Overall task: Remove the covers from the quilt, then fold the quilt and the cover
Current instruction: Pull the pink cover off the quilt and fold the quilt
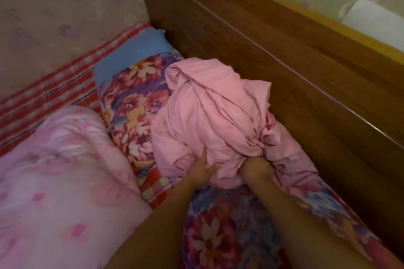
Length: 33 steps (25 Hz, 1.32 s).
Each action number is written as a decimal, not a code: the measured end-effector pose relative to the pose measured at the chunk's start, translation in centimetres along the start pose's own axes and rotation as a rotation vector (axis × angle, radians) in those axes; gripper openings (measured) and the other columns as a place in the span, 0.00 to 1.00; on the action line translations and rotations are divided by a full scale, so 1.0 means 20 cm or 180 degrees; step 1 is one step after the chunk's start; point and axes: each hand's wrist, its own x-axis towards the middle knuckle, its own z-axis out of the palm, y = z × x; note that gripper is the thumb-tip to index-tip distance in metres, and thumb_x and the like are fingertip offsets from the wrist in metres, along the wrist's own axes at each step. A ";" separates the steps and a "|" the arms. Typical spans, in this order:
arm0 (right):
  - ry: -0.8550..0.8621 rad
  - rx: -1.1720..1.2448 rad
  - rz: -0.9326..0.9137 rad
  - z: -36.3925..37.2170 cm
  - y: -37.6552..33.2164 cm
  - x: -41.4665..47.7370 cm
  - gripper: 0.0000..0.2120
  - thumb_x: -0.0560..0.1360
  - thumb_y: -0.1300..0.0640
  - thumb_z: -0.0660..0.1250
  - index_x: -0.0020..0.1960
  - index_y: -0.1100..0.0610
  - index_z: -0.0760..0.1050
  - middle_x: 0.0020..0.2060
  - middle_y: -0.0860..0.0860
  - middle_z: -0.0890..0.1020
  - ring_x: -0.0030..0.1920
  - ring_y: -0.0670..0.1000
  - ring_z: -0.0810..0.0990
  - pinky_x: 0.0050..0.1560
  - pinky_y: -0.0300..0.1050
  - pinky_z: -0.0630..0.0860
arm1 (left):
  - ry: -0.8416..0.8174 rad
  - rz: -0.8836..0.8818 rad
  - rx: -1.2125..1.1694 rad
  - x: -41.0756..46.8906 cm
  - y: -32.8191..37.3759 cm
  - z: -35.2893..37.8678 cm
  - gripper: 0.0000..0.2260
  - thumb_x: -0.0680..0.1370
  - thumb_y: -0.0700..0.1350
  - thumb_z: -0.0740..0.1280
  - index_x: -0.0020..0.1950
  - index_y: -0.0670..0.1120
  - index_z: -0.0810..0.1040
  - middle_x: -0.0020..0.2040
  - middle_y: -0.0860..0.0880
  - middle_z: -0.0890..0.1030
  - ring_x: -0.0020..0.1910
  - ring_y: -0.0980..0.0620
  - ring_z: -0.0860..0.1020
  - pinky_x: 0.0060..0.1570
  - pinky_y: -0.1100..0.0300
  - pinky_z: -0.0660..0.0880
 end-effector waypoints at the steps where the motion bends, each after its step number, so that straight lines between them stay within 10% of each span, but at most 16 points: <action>1: 0.0040 -0.0104 -0.0039 0.02 0.01 0.00 0.14 0.77 0.55 0.58 0.59 0.59 0.75 0.55 0.58 0.79 0.56 0.58 0.77 0.54 0.49 0.73 | -0.0046 0.0024 0.0038 -0.04 -0.01 -0.01 0.37 0.80 0.51 0.61 0.76 0.48 0.37 0.77 0.40 0.45 0.75 0.45 0.57 0.64 0.67 0.58; 5: 0.0051 -0.0228 -0.0229 -0.06 -0.01 -0.04 0.15 0.77 0.57 0.59 0.60 0.63 0.75 0.57 0.62 0.78 0.57 0.61 0.77 0.56 0.50 0.74 | -0.0184 0.0217 0.0041 -0.40 -0.01 -0.19 0.35 0.79 0.46 0.64 0.78 0.46 0.43 0.76 0.47 0.54 0.73 0.50 0.60 0.64 0.69 0.59; 9: 0.0073 -0.0590 -0.0109 -0.14 -0.22 -0.33 0.29 0.74 0.53 0.64 0.71 0.65 0.63 0.68 0.65 0.66 0.68 0.63 0.67 0.67 0.54 0.66 | 0.1432 0.0591 -0.0754 -1.05 -0.17 -0.52 0.23 0.77 0.38 0.65 0.72 0.43 0.66 0.59 0.46 0.78 0.52 0.52 0.78 0.54 0.65 0.71; 13: -0.0579 0.0889 -0.0873 0.14 -0.65 -1.02 0.43 0.65 0.38 0.70 0.71 0.60 0.62 0.68 0.61 0.68 0.66 0.59 0.70 0.63 0.48 0.68 | 0.3072 -0.0069 0.0737 -1.58 -0.65 -0.77 0.27 0.72 0.56 0.65 0.67 0.44 0.71 0.66 0.42 0.73 0.67 0.40 0.69 0.68 0.47 0.59; 18: -0.1453 0.2065 -0.0363 0.72 -0.85 -1.82 0.44 0.73 0.40 0.66 0.77 0.56 0.45 0.73 0.61 0.62 0.70 0.60 0.65 0.66 0.46 0.62 | 0.1327 -0.2185 0.0566 -2.06 -1.29 -0.90 0.57 0.61 0.73 0.67 0.77 0.55 0.37 0.77 0.41 0.42 0.76 0.39 0.44 0.69 0.33 0.47; 24: -0.0955 0.3329 -0.0091 0.86 -0.94 -2.02 0.32 0.71 0.45 0.71 0.67 0.61 0.69 0.57 0.49 0.74 0.59 0.51 0.73 0.62 0.40 0.64 | 0.1737 -0.1184 -0.0608 -2.29 -1.67 -0.71 0.33 0.66 0.68 0.64 0.67 0.52 0.68 0.60 0.49 0.78 0.62 0.46 0.75 0.63 0.51 0.68; 28: -0.0972 0.4194 0.0207 0.85 -1.20 -2.08 0.24 0.66 0.52 0.76 0.57 0.63 0.77 0.49 0.55 0.83 0.45 0.51 0.82 0.47 0.45 0.79 | 0.1718 -0.0530 -0.1918 -2.29 -1.57 -0.90 0.25 0.60 0.54 0.70 0.55 0.48 0.77 0.50 0.50 0.81 0.53 0.48 0.79 0.42 0.67 0.72; 33: -0.0261 0.3972 -0.1010 -0.02 -1.62 -1.84 0.25 0.71 0.57 0.68 0.66 0.64 0.70 0.48 0.55 0.80 0.41 0.50 0.79 0.34 0.39 0.79 | 0.1079 0.0856 -0.3001 -2.23 -0.97 -1.29 0.11 0.73 0.40 0.67 0.54 0.45 0.78 0.47 0.47 0.83 0.42 0.52 0.80 0.36 0.68 0.75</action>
